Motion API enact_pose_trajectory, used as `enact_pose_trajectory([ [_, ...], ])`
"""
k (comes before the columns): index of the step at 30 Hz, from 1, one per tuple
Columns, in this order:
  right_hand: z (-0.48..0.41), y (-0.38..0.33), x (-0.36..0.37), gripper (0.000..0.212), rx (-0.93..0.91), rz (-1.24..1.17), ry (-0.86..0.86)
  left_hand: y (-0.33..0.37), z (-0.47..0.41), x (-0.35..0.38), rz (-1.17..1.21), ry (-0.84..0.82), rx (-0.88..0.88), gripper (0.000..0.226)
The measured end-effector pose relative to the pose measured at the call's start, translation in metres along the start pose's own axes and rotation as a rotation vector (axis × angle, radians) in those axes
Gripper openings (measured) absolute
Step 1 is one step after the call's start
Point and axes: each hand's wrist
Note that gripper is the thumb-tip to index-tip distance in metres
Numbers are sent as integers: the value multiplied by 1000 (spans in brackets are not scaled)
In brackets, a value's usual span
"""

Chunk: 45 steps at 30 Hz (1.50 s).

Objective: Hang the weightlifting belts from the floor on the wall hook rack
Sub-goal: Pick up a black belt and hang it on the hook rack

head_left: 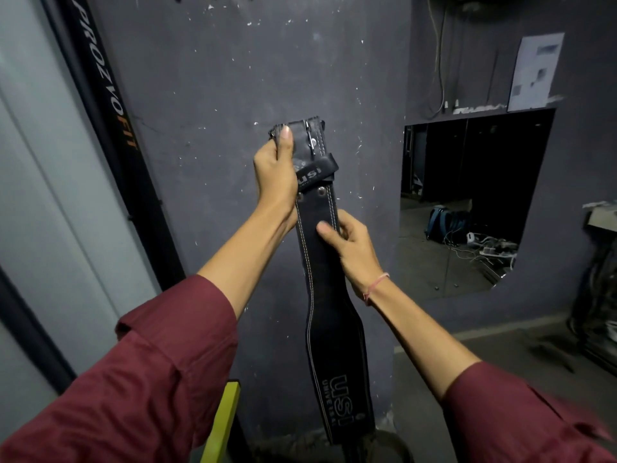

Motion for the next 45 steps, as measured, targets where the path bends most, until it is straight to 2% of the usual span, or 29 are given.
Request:
enact_pose_trajectory([
  [4,50,87,-37,41,212,213,-49,0,-6,-6,15,26,64,45],
  [6,70,108,-48,36,285,276,-45,-5,-5,-11,-28,5,67,49],
  [8,60,92,-39,23,201,259,-12,-12,5,-11,-49,-27,71,50],
  [11,17,28,-7,34,28,247,42,-16,24,-5,-87,-59,119,46],
  [14,-12,-21,11,29,-100,251,40,-16,26,-5,-85,-68,149,31],
  [20,-40,-44,24,52,-117,268,209,-17,29,-10,-115,-71,185,29],
  [23,-51,-53,34,46,-139,260,249,-25,30,-15,-123,-117,181,36],
  [30,-57,-52,50,34,-80,378,367,-27,33,-19,-152,-23,144,32],
  [36,-61,-56,48,21,-86,442,309,-39,34,-31,-152,-31,164,29],
  [41,-55,-47,50,28,-179,546,298,-52,32,-33,-210,-21,178,28],
  [43,-54,-43,50,27,-177,510,293,-53,29,-34,-228,-26,167,30],
  [45,-54,-41,50,24,-125,412,290,-53,26,-36,-227,-36,156,40],
])
Point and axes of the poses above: each hand's wrist, its own z-axis away from the middle knuckle, its own x-axis out of the palm, y = z × x, and after that the axes turned 10 degrees about y, right-handed
